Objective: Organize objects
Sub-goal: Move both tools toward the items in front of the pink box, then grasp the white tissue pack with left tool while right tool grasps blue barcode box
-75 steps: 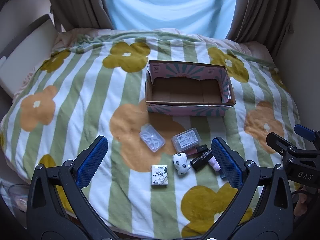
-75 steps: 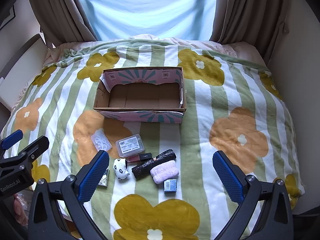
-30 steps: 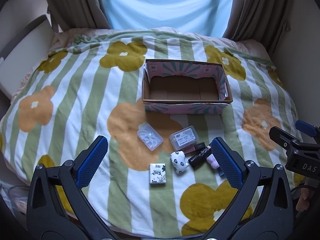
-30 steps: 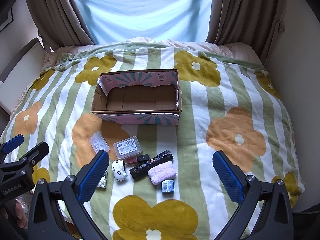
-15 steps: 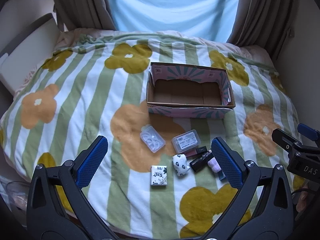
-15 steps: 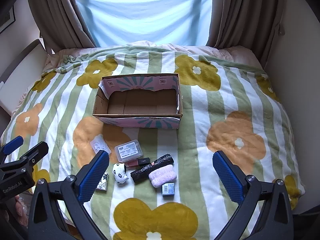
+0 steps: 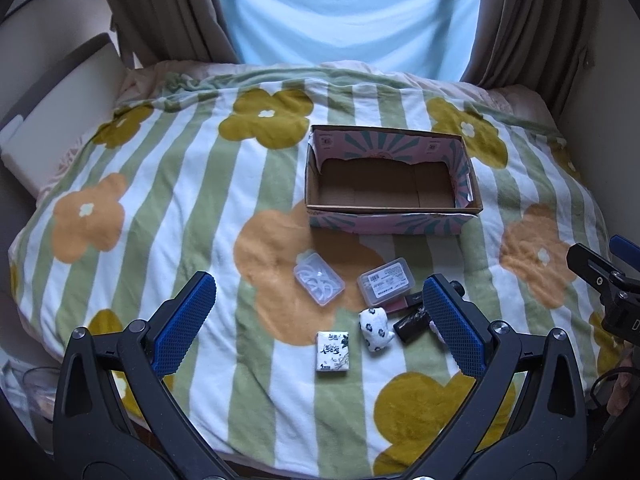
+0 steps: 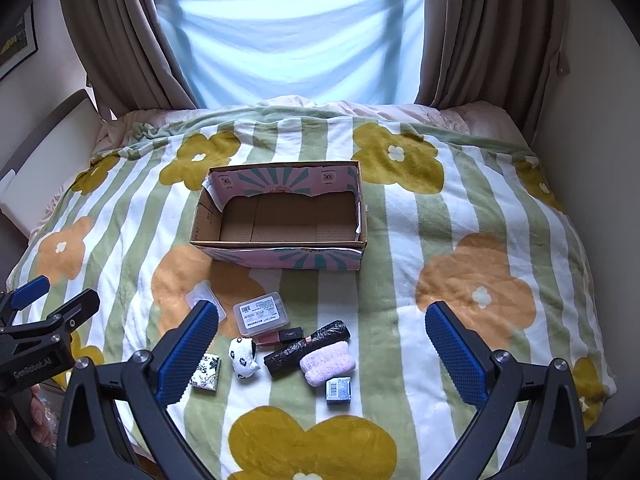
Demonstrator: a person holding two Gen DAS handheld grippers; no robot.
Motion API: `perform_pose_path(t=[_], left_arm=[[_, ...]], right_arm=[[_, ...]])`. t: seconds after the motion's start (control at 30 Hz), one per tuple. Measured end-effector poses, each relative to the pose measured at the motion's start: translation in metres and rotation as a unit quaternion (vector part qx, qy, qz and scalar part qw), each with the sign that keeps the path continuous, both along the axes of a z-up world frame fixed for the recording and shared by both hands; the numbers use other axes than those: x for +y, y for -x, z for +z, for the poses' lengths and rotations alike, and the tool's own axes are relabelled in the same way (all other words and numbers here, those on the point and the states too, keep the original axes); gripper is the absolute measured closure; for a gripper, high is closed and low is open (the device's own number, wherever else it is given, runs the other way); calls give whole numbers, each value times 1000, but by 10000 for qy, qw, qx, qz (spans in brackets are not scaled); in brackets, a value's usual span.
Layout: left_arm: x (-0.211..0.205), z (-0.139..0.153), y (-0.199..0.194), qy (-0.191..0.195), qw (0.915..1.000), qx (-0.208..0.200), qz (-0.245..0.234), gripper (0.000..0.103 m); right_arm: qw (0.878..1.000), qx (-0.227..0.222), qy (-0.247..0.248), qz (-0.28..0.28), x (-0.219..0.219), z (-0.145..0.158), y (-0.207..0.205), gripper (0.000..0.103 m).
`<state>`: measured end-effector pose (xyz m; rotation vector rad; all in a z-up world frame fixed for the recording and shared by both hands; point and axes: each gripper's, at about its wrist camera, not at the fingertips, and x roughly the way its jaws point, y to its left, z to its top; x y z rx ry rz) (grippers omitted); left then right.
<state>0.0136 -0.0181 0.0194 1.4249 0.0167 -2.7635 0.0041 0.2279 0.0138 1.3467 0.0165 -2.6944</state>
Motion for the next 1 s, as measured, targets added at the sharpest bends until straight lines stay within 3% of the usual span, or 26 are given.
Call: perform_pose_path(t=[0.2, 0.33, 0.67, 0.83, 1.0], left_arm=[[-7, -25, -4, -68, 9996, -271, 33, 0], [-4, -55, -8, -100, 9986, -527, -7, 0], [17, -164, -13, -71, 9929, -1143, -334, 4], [19, -212, -11, -165, 9899, -1371, -308, 6], [21, -254, -5, -129, 9877, -1535, -261, 16]], right_arm=[[9999, 86, 12, 90, 7, -14, -5, 0], [9998, -25, -61, 166, 11, -40, -8, 0], [9962, -786, -281, 251, 17, -151, -14, 1], [9935, -1050, -355, 247, 17, -196, -13, 9], [9912, -1203, -488, 252, 17, -235, -8, 16]])
